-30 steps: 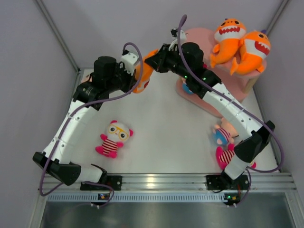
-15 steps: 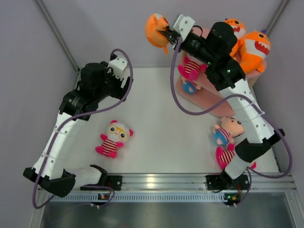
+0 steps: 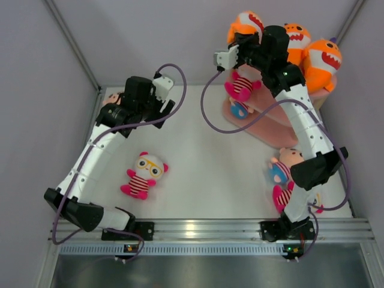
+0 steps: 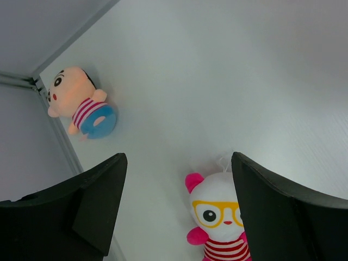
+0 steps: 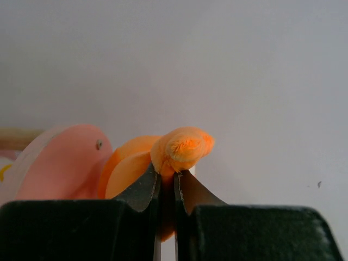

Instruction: Place and organize the stuffed toys onto the shelf

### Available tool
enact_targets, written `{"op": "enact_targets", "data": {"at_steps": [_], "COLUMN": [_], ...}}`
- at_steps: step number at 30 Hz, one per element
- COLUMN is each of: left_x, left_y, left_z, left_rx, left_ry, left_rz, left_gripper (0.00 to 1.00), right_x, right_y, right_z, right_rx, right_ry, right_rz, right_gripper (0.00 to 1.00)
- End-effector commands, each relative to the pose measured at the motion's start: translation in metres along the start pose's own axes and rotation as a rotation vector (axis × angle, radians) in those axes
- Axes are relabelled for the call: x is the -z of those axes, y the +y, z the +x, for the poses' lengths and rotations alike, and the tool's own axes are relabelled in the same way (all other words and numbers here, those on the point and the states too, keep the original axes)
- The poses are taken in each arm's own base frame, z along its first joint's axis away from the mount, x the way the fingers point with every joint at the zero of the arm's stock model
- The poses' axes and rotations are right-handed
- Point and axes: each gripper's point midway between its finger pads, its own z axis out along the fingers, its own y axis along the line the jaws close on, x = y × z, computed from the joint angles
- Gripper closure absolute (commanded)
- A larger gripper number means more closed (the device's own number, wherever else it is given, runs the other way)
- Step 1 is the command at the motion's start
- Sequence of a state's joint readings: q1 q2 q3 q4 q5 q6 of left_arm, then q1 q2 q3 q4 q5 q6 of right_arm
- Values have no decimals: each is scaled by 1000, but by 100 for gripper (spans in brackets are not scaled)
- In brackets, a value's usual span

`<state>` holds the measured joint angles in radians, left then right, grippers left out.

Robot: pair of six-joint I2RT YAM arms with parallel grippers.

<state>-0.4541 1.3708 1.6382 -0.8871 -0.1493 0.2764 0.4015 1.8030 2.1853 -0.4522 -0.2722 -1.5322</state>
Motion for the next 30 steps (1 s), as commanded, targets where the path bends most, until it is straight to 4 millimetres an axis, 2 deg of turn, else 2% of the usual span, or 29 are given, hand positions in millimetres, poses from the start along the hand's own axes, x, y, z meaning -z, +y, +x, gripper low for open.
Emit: {"op": "enact_targets", "data": {"at_steps": [1,3,4,6,7,10,16,22,28,30], "left_x": [0,-6,-8,-12,-12,-13,-17,-12,-8,-7], "left_y": [11,10,9,7,7,7,3,5,7,7], "left_z": [-10,-9,-9,-10,-11,-13,-14,-15,-15,-14], "left_rx": [-19,-23,-21,-20,-19,-20,-11,-12,-19,-19], "left_ry": [-8,5,8,10,10,8,7,-3,-7,-9], "left_rz": [-41,-36,-30,-23,-22,-22,-2,-4,-14,-17], "left_gripper": [17,17,17,17,17,17,17,17,17,17], "right_x": [5,6,5,10,9,19,32,41,38,35], "right_y": [3,14,28,33,43,48,49,46,56,60], "right_z": [13,16,18,23,26,32,31,22,15,15], "right_rx": [194,207,232,259,282,301,303,288,275,262], "right_ry": [51,51,53,85,95,132,169,205,174,180], "right_rz": [-31,-68,-111,-128,-156,-185,-208,-205,-214,-218], "right_gripper": [100,100,100,100,100,99,99,97,83,74]}}
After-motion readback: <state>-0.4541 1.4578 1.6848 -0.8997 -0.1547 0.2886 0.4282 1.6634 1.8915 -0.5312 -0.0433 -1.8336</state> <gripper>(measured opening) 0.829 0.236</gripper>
